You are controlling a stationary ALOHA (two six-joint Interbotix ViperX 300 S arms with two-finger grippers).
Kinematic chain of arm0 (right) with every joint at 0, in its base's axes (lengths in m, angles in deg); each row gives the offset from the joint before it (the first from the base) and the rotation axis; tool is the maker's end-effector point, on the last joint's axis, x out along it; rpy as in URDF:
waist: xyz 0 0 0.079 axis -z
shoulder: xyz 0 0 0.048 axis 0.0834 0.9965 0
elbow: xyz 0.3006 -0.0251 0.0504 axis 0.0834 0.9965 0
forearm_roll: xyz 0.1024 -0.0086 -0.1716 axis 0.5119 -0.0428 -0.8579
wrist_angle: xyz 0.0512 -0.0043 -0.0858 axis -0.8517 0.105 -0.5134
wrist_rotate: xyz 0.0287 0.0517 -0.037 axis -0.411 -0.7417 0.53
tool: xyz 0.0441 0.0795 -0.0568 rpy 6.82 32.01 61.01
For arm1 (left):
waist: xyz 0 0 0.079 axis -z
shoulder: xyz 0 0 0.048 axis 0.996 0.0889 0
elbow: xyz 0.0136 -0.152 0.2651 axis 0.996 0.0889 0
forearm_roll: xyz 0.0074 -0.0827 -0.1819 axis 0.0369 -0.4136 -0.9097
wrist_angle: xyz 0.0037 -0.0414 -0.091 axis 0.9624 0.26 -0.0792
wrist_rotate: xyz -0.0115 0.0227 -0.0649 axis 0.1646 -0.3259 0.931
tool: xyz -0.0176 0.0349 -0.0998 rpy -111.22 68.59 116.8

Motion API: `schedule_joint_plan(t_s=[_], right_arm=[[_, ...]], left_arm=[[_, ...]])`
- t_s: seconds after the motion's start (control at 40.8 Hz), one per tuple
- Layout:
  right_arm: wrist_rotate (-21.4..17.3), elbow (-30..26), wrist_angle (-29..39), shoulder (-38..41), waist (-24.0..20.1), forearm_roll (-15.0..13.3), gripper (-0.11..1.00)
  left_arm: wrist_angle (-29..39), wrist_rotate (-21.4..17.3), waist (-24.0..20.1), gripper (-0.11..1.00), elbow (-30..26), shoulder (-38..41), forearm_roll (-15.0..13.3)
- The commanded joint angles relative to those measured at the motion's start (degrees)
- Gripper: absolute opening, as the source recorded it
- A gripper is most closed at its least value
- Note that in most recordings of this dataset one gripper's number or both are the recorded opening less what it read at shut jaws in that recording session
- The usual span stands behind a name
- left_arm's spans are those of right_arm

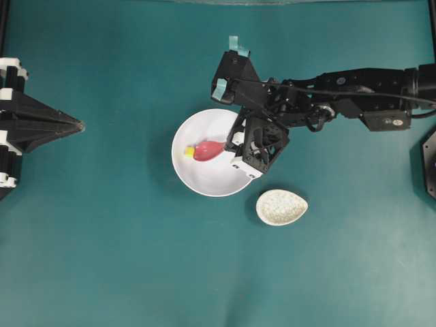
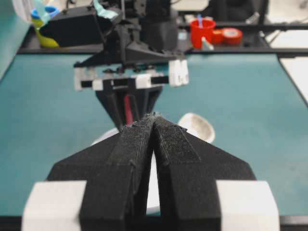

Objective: Scoop the yellow hexagonal prism block from the bowl with a spoon using the right arm.
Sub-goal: 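Push the spoon tip under the yellow hexagonal block in the bowl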

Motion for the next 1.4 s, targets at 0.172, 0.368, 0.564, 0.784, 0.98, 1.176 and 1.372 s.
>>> schedule_joint_plan(t_s=[0.172,0.368,0.564,0.784,0.98,1.176,1.372], right_arm=[[0.2,-1.3,-2.0,-0.4,0.2,0.2,0.23],[0.2,-1.2,-2.5,-0.5,0.2,0.2,0.24],[0.2,-1.1,-3.3,-0.5,0.2,0.2,0.23],[0.2,-0.8,-4.4,-0.5,-0.2,0.2,0.24],[0.2,-0.1,-5.4,-0.5,-0.4,0.2,0.24],[0.2,1.3,-7.6,-0.6,-0.9,0.2,0.24],[0.2,2.9,-10.5,-0.5,-1.5,0.3,0.24]], left_arm=[[-0.3,-0.1,0.1,-0.01,-1.4,0.2,0.2],[-0.2,-0.1,0.2,-0.01,-1.4,0.2,0.2],[-0.2,-0.1,0.1,-0.01,-1.4,0.2,0.2],[-0.2,-0.1,0.1,-0.01,-1.4,0.2,0.2],[-0.3,-0.1,0.1,-0.01,-1.4,0.2,0.2],[-0.3,-0.1,0.1,-0.01,-1.4,0.2,0.3],[-0.2,-0.1,0.1,-0.01,-1.4,0.2,0.2]])
